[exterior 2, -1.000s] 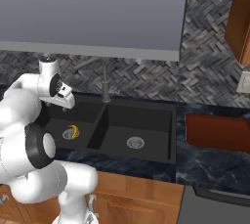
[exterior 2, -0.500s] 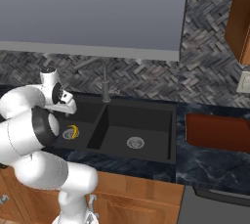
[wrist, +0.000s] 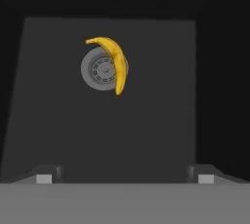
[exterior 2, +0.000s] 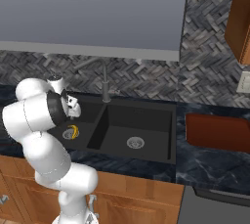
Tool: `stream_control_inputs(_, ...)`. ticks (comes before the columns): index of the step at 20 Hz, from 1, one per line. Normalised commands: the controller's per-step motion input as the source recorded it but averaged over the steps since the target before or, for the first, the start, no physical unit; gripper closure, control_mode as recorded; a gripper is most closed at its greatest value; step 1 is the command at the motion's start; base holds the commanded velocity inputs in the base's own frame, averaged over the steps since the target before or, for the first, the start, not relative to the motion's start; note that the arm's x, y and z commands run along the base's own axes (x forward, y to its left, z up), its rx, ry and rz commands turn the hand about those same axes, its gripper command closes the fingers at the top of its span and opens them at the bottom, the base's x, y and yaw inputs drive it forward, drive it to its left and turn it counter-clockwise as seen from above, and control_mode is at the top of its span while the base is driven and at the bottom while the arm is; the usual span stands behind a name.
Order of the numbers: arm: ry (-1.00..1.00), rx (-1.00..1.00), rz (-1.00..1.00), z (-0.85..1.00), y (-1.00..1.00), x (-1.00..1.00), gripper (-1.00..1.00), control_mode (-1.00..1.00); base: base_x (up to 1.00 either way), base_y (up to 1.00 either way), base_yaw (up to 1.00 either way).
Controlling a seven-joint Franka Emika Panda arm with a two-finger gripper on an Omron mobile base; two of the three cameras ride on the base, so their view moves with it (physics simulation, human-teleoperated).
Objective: Pick up all produce items and place them in the sink. Turn on the sink faucet to wash them. Then turn the sink off and put them in the tray.
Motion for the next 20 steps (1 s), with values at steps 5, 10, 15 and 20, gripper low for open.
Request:
stream_control_inputs(5,0.0,0.0,0.09,-0.54,0.14,0.09,-1.0,-1.0,0.0,0.0,0.0)
stream_control_inputs(10,0.0,0.0,0.05,-0.49,0.16,0.09,-1.0,-1.0,0.0,0.0,0.0)
stream_control_inputs(15,0.0,0.0,0.02,-0.42,0.07,0.29,-1.0,-1.0,0.0,0.0,0.0)
stream_control_inputs(20,-0.02,0.0,0.01,-0.24,0.07,0.29,-1.0,-1.0,0.0,0.0,0.0)
